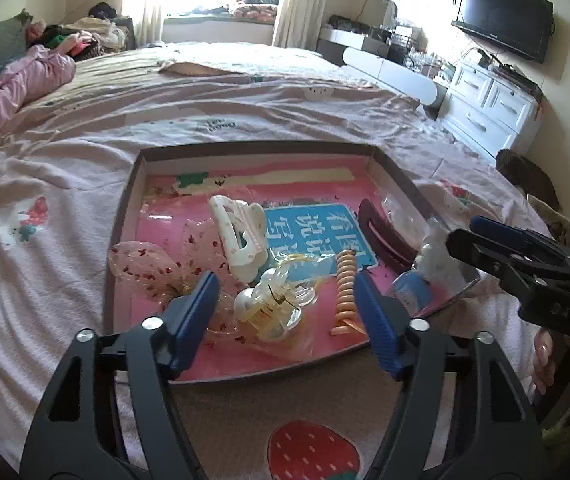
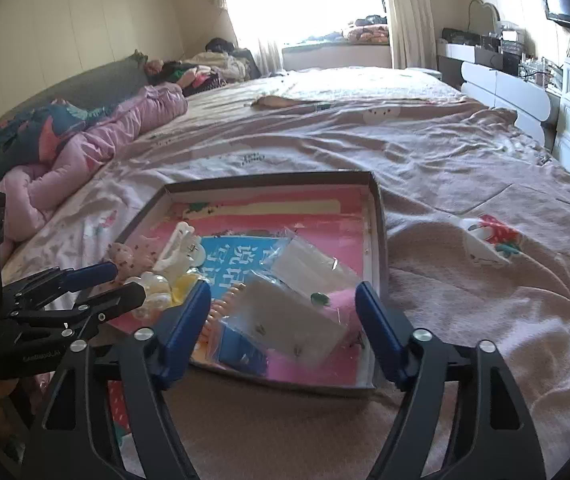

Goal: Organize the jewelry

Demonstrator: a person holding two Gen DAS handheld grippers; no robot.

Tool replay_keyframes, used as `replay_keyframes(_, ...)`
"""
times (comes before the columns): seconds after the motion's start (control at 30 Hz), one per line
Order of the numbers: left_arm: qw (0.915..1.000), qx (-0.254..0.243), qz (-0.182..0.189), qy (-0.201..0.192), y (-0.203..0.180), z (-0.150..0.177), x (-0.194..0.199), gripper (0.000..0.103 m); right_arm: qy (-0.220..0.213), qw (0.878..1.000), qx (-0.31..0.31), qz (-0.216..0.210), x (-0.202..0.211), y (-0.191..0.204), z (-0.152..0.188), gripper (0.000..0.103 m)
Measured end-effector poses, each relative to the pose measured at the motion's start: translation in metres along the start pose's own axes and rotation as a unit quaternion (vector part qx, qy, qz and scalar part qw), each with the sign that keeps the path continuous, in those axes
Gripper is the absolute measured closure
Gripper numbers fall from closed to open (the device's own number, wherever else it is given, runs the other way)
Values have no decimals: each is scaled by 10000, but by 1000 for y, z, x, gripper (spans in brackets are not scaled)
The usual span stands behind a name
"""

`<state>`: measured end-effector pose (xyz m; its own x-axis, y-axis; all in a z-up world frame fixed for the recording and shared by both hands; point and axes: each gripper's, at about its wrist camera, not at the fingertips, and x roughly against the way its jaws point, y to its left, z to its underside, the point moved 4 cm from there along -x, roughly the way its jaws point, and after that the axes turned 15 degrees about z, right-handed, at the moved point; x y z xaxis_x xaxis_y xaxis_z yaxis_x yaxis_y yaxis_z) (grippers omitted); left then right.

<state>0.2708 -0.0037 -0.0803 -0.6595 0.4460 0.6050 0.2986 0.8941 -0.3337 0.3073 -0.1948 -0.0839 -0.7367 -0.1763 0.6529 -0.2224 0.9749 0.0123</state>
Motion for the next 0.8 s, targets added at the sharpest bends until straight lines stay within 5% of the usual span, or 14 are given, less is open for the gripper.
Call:
replay_keyframes(0.43, 9987, 56, -98, -507, -19, 9, 58, 12, -590, 9982, 56, 12, 71, 2, 14, 8)
replay_keyframes(0.8, 9977, 224, -190, -613, -29, 36, 90, 12, -923, 9957, 72, -29, 120, 2, 33, 7)
